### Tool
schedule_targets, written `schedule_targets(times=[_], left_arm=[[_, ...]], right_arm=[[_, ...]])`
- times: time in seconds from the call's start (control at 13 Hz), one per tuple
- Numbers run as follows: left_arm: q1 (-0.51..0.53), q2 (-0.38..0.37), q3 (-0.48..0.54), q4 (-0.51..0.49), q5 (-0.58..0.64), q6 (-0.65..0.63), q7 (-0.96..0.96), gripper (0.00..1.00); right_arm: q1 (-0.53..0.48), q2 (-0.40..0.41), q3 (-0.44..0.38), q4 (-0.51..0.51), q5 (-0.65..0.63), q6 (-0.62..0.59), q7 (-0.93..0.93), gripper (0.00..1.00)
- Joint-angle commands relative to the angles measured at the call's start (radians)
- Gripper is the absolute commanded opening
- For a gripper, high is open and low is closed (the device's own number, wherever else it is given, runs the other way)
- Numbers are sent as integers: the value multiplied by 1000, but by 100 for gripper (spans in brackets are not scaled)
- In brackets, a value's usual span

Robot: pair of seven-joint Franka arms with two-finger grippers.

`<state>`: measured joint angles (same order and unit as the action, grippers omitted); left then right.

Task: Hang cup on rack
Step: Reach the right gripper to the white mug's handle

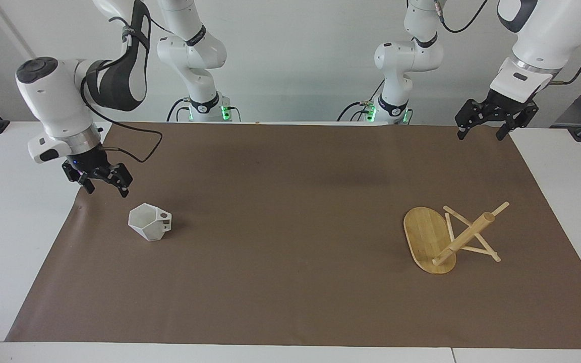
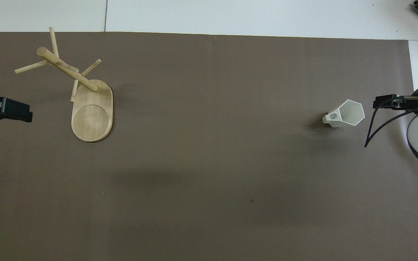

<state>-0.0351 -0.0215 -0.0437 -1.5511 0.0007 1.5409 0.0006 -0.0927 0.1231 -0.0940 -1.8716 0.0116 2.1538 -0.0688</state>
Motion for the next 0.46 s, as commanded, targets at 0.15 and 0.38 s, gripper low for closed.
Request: schedule_targets(times=[0.15,0.38], left_arm=[[-6,-25,8,-26,-2,-2,-1,100],[-6,-25,8,-26,-2,-2,-1,100]], right_arm=[[1,46,4,-20,-12,83,3,100],[7,53,5,-52,-12,138,3,100]])
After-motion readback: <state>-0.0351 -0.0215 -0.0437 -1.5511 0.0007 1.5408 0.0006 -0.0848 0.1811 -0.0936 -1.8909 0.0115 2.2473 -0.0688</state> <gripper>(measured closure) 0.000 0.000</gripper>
